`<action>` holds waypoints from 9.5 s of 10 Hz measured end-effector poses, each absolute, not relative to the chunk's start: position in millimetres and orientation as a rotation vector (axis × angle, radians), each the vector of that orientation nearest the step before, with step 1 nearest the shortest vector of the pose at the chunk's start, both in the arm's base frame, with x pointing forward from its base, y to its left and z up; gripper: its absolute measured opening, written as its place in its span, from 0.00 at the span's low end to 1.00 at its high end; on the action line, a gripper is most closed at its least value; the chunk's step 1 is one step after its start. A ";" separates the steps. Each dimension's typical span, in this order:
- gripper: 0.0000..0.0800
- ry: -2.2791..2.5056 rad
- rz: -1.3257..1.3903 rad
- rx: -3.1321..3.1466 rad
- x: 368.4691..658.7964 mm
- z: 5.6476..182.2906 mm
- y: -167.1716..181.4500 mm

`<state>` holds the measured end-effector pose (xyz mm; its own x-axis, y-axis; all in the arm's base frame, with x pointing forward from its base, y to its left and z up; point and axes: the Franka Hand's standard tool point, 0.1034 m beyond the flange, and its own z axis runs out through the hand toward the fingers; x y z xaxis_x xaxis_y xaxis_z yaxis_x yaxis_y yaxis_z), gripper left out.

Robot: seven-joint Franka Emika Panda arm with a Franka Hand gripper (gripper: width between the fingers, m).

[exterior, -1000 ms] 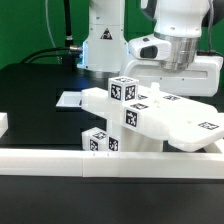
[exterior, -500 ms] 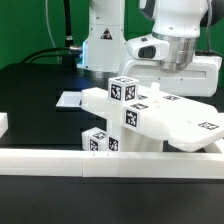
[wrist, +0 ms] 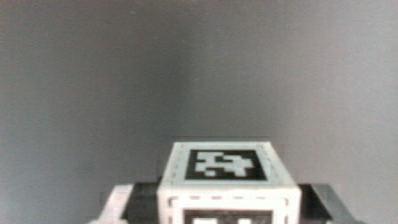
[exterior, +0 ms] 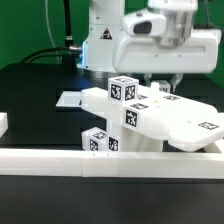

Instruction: Assemble chair

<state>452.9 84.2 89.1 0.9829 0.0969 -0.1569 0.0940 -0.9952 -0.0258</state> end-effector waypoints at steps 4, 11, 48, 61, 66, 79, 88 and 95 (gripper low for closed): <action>0.35 -0.131 0.276 -3.100 471.4 113.0 82.3; 0.35 -0.279 0.179 -3.098 541.0 128.2 59.6; 0.35 -0.285 0.118 -3.137 598.8 115.2 45.2; 0.35 1.285 0.026 -2.866 603.7 114.5 45.7; 0.35 1.821 0.015 -2.415 606.1 112.8 47.7; 0.81 0.820 -0.041 -2.964 607.7 113.0 46.4; 0.65 0.065 -0.060 -3.113 607.0 112.2 44.3; 0.33 0.438 -0.053 -3.076 606.6 111.6 44.6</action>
Offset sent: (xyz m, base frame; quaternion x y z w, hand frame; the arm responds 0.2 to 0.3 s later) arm 0.0000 0.0000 0.0000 0.0000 0.0000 0.0000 1.0000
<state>606.6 44.6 111.6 0.9597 -0.2795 0.0289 -0.2783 -0.9597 -0.0384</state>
